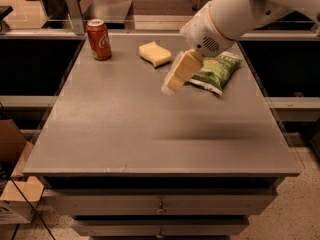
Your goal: Pick coke can
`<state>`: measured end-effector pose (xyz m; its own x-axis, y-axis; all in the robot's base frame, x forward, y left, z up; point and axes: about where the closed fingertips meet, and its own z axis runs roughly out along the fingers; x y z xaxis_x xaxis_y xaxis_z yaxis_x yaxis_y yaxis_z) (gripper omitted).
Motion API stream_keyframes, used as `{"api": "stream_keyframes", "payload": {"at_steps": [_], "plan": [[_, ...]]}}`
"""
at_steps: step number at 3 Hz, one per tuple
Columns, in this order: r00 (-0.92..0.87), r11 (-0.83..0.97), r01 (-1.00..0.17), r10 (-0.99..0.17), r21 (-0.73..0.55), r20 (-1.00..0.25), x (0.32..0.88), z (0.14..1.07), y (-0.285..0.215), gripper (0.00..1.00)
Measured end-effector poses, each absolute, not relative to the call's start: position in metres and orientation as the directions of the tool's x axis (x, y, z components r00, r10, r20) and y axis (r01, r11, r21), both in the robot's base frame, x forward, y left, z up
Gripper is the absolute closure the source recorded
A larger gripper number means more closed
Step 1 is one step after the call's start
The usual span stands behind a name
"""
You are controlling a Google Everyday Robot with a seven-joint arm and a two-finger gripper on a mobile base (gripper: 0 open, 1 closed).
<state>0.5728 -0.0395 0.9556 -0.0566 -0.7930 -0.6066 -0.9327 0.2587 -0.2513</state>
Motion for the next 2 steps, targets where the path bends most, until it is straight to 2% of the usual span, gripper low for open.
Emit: {"api": "stream_keyframes", "payload": {"at_steps": [2], "plan": [[-0.059,0.335,-0.914,-0.67,-0.23,-0.74,0.618,0.945,0.019,0.0]]}}
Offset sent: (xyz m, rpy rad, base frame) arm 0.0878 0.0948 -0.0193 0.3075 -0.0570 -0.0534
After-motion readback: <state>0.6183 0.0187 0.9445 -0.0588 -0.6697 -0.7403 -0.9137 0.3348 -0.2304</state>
